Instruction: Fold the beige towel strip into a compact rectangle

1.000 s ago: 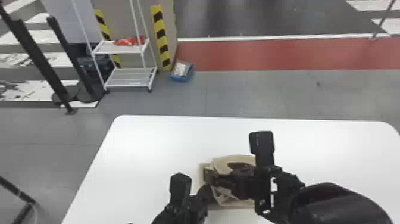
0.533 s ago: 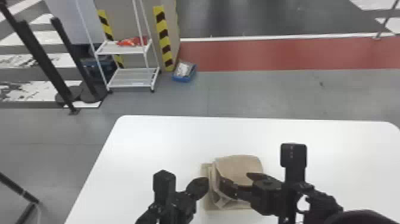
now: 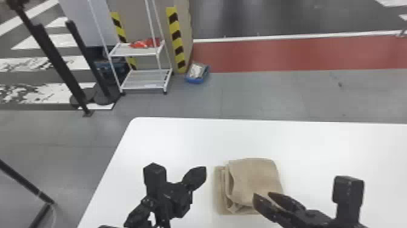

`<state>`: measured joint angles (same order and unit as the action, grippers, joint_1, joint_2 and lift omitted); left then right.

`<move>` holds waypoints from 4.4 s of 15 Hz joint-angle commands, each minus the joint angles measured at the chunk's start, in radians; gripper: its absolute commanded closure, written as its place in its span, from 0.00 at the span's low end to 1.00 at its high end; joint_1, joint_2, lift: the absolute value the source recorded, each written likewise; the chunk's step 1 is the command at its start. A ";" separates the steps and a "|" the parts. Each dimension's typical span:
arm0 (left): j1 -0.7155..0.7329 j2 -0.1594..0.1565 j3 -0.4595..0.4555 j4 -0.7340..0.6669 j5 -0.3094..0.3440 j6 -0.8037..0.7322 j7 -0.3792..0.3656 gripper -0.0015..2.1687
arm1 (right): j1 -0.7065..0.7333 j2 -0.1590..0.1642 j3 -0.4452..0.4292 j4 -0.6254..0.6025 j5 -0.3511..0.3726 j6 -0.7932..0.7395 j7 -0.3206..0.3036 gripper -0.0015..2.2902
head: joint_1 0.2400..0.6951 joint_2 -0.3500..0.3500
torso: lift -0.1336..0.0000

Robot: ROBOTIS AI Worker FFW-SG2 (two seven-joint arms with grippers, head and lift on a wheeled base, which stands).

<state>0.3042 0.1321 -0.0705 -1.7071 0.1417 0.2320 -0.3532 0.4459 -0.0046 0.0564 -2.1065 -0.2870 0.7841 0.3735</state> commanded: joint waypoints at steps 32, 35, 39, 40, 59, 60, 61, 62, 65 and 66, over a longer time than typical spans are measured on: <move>-0.266 0.009 -0.074 0.279 -0.266 0.114 -0.142 0.75 | -0.248 0.006 0.048 0.442 0.048 -0.144 -0.180 0.70 | 1.00 0.54 | 1.00; -0.220 0.014 -0.066 0.225 -0.260 0.120 -0.145 0.75 | -0.322 0.006 0.046 0.510 0.046 -0.116 -0.182 0.70 | 1.00 0.58 | 1.00; -0.112 0.017 -0.025 0.063 -0.246 0.197 -0.173 0.75 | -0.391 0.006 0.048 0.540 0.052 -0.082 -0.179 0.70 | 1.00 0.59 | 1.00; -0.091 0.017 -0.022 0.023 -0.240 0.234 -0.184 0.75 | -0.405 0.006 0.046 0.543 0.055 -0.079 -0.173 0.70 | 1.00 0.59 | 1.00; -0.244 0.008 0.008 0.392 -0.192 -0.082 -0.127 0.77 | -0.033 0.003 -0.202 0.088 0.017 -0.140 0.007 0.70 | 1.00 0.49 | 1.00; -0.246 0.011 0.008 0.396 -0.195 -0.082 -0.128 0.77 | -0.033 0.002 -0.201 0.076 0.017 -0.140 0.008 0.70 | 1.00 0.47 | 1.00; -0.246 0.012 0.008 0.396 -0.198 -0.076 -0.130 0.77 | -0.035 0.002 -0.201 0.076 0.015 -0.153 0.008 0.70 | 1.00 0.47 | 1.00; -0.243 0.017 0.008 0.394 -0.198 -0.067 -0.133 0.77 | -0.042 0.002 -0.201 0.079 0.015 -0.153 0.008 0.70 | 1.00 0.47 | 1.00; -0.197 0.018 0.012 0.357 -0.200 -0.009 -0.139 0.78 | -0.064 0.002 -0.193 0.094 -0.008 -0.140 0.012 0.70 | 1.00 0.48 | 1.00; -0.177 0.018 0.015 0.334 -0.200 -0.003 -0.139 0.78 | -0.067 0.002 -0.188 0.089 -0.014 -0.134 0.010 0.70 | 1.00 0.49 | 1.00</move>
<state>0.0999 0.1495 -0.0592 -1.3432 -0.0580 0.2116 -0.4921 0.3841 -0.0030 -0.1385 -2.0145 -0.2879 0.6410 0.3850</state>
